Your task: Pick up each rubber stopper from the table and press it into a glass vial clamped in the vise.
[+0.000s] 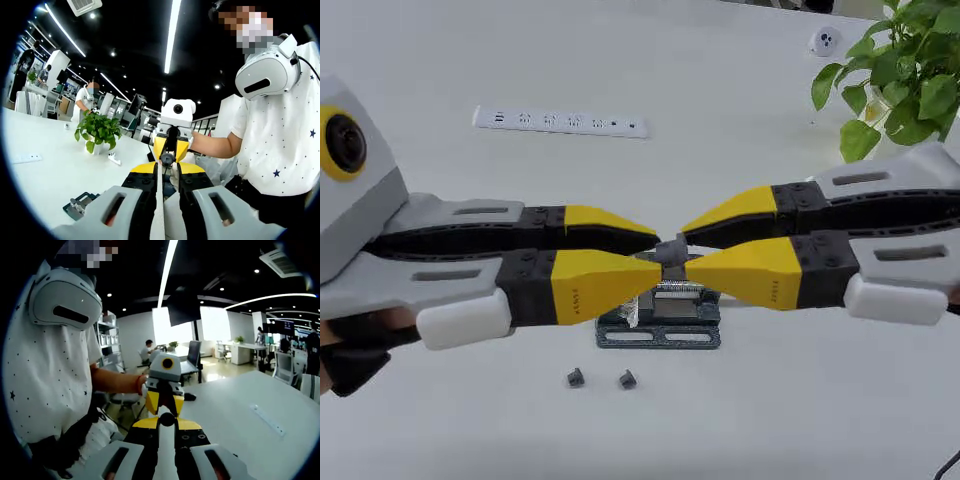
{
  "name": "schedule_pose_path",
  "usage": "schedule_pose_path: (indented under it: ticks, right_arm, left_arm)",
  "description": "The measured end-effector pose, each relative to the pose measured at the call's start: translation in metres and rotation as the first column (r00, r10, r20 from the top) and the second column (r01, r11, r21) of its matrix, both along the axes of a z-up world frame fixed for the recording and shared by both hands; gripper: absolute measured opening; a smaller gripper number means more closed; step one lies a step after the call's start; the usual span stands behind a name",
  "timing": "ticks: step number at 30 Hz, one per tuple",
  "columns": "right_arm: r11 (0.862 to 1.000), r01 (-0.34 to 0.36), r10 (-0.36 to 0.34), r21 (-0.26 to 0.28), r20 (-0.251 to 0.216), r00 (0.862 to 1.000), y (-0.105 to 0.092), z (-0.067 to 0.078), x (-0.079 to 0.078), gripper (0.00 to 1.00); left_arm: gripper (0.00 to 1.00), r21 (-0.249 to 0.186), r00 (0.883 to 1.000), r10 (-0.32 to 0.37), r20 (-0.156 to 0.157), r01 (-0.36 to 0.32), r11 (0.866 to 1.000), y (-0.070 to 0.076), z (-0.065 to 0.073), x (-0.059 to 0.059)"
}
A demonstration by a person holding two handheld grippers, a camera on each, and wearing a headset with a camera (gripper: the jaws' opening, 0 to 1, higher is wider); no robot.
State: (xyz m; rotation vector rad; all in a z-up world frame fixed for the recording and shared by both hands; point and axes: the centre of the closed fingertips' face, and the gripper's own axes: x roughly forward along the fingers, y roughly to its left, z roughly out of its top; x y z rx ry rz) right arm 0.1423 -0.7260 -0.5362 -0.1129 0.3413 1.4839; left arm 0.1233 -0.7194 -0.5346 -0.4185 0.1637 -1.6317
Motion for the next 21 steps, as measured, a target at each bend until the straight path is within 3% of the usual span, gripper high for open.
schedule_pose_path:
  ticks: [4, 10, 15, 16, 20, 21]
  right_arm:
    - [0.999, 0.03, -0.03, -0.027, -0.009, 0.999, -0.004, -0.006, 0.013, 0.06]
    - [0.989, 0.102, -0.105, -0.11, -0.022, 0.994, -0.009, -0.024, 0.04, 0.06]
    - [0.972, 0.142, -0.152, -0.185, -0.04, 0.988, -0.01, -0.046, 0.063, 0.06]
    - [0.963, 0.154, -0.166, -0.22, -0.037, 0.985, -0.011, -0.053, 0.069, 0.06]
    - [0.947, 0.164, -0.183, -0.277, -0.045, 0.982, -0.011, -0.071, 0.086, 0.06]
    - [0.935, 0.164, -0.184, -0.314, -0.034, 0.982, -0.012, -0.079, 0.091, 0.06]
  left_arm:
    - [0.16, 0.025, 0.998, 0.059, 0.0, -0.059, 0.998, 0.008, -0.01, 0.008]
    - [0.24, 0.096, 0.989, 0.141, 0.034, -0.144, 0.985, 0.016, -0.031, 0.019]
    - [0.32, 0.178, 0.978, 0.193, 0.075, -0.204, 0.963, 0.019, -0.053, 0.027]
    - [0.35, 0.193, 0.976, 0.202, 0.082, -0.215, 0.957, 0.019, -0.057, 0.029]
    - [0.46, 0.245, 0.968, 0.224, 0.11, -0.245, 0.938, 0.021, -0.075, 0.034]
    - [0.48, 0.266, 0.965, 0.227, 0.129, -0.254, 0.93, 0.022, -0.081, 0.036]
